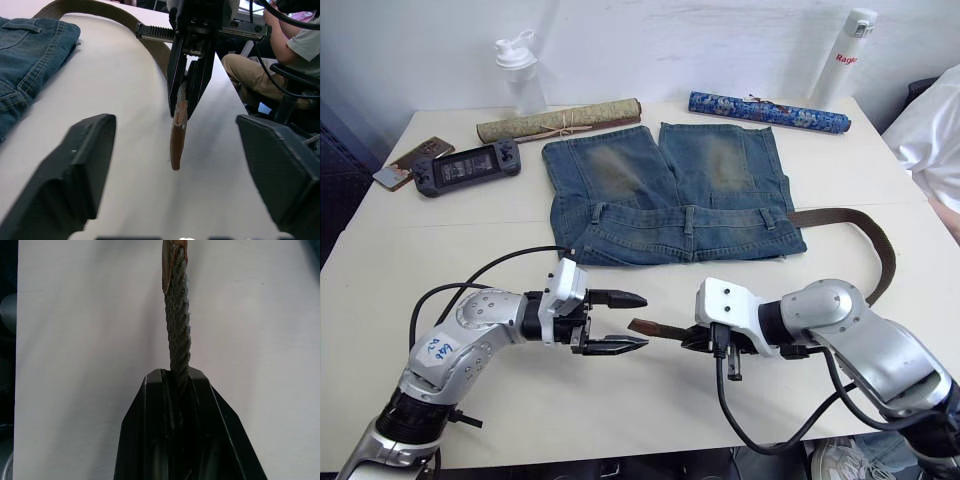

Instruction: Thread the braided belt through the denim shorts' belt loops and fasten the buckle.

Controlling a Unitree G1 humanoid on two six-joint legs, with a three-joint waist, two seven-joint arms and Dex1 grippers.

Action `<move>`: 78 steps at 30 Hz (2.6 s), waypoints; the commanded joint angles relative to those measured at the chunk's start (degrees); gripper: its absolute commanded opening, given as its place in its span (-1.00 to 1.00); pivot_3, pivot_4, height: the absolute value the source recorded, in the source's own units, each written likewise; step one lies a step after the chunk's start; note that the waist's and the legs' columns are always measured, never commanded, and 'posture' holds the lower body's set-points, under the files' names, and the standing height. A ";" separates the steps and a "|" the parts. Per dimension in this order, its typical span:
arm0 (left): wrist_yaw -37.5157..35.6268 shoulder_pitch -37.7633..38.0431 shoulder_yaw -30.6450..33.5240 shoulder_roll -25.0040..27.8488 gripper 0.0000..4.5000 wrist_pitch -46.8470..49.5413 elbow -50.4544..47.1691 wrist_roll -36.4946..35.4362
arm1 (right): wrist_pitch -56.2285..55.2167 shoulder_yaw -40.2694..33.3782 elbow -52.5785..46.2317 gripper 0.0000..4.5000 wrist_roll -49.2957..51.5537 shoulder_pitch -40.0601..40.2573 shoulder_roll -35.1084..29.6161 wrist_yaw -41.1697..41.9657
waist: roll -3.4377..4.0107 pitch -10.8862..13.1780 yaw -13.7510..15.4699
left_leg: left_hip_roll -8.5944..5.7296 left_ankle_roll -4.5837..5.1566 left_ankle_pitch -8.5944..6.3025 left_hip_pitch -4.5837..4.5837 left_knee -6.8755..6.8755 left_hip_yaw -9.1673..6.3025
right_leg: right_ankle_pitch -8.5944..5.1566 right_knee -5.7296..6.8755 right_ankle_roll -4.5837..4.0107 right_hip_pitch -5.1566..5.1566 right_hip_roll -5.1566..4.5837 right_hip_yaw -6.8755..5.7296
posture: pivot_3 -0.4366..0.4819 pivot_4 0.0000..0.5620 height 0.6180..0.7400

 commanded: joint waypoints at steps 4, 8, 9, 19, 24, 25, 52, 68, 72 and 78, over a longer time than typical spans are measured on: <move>-0.10 -0.49 -0.28 -0.81 -0.80 0.68 -0.94 -0.45 | 0.75 -1.94 -1.81 -1.00 1.31 -1.08 0.38 -0.67 | 0.00 0.00 0.00 | 0.00 0.00 0.00 0.00 0.00 0.00 | 0.00 0.00 0.00 0.00 0.00 0.00 | -0.05 -0.47 0.63; 0.21 -0.70 0.14 -1.24 -0.99 1.18 -0.85 -0.73 | 0.25 -2.82 -1.41 -1.00 1.42 -1.22 1.60 -2.07 | 0.00 0.00 0.00 | 0.00 0.00 0.00 0.00 0.00 0.00 | 0.00 0.00 0.00 0.00 -0.01 0.00 | -0.05 -0.47 0.63; 0.38 -0.77 0.20 -1.33 -0.99 1.30 -0.68 -0.58 | 0.00 -3.26 -1.34 -1.00 1.50 -1.20 2.13 -2.63 | 0.00 0.00 -0.01 | 0.00 0.00 0.00 0.00 0.00 0.00 | 0.00 0.00 0.00 0.00 -0.01 0.00 | -0.05 -0.47 0.63; 2.18 -0.44 1.41 -3.84 -1.00 2.48 0.07 -1.03 | 4.54 -8.49 -2.43 0.18 4.81 -1.58 5.37 -7.77 | 0.00 0.00 0.06 | -0.02 0.01 0.00 0.00 0.01 -0.01 | 0.00 0.03 0.00 0.00 0.02 -0.02 | -0.05 -0.47 0.63; 7.04 0.75 3.68 -7.96 -1.00 6.27 1.10 -4.08 | 16.63 -31.70 0.20 0.99 20.93 1.11 9.15 -15.03 | -0.01 0.00 0.45 | -0.04 0.02 0.00 -0.01 0.02 -0.02 | 0.00 0.04 0.00 0.02 -0.01 -0.01 | -0.05 -0.47 0.63; 8.91 0.82 5.04 -9.63 -1.00 8.36 1.37 -6.14 | 19.61 -37.58 0.93 0.99 28.32 2.67 9.81 -16.30 | -0.02 0.01 0.64 | -0.04 0.05 0.00 -0.02 0.02 -0.08 | 0.01 0.01 0.01 0.06 -0.02 -0.04 | -0.05 -0.47 0.63; 21.59 -0.52 14.13 -18.06 -1.00 24.76 0.78 -26.26 | -13.80 -21.96 -3.32 0.99 61.08 34.92 43.77 -48.90 | -0.11 -0.05 1.17 | -0.05 0.00 0.01 0.12 -0.03 -0.81 | 0.03 -0.37 0.07 0.72 0.08 -0.29 | -0.05 -0.47 0.63; 22.61 -0.33 12.67 -17.69 -1.00 24.64 0.60 -26.36 | -17.11 -20.16 -1.85 -0.99 59.75 34.32 46.21 -47.79 | -0.07 -0.04 1.16 | -0.04 0.00 0.00 0.12 -0.08 -0.83 | 0.03 -0.45 0.07 0.71 0.05 -0.30 | -0.05 -0.47 0.63; 21.63 0.02 11.19 -16.66 -0.81 23.39 -0.16 -24.48 | -17.54 -20.55 -1.62 -1.00 59.24 34.21 46.20 -47.76 | -0.07 -0.03 1.17 | -0.04 0.01 -0.01 0.12 -0.08 -0.83 | 0.03 -0.46 0.07 0.72 0.04 -0.30 | -0.05 -0.47 0.63; 19.90 -0.50 6.79 -14.64 0.37 18.81 -0.69 -18.38 | -20.44 -25.21 -0.11 -1.00 61.94 33.42 46.17 -49.84 | -0.05 -0.02 1.24 | -0.06 0.01 -0.02 0.11 -0.09 -0.82 | 0.03 -0.49 0.07 0.72 0.04 -0.30 | -0.05 -0.47 0.63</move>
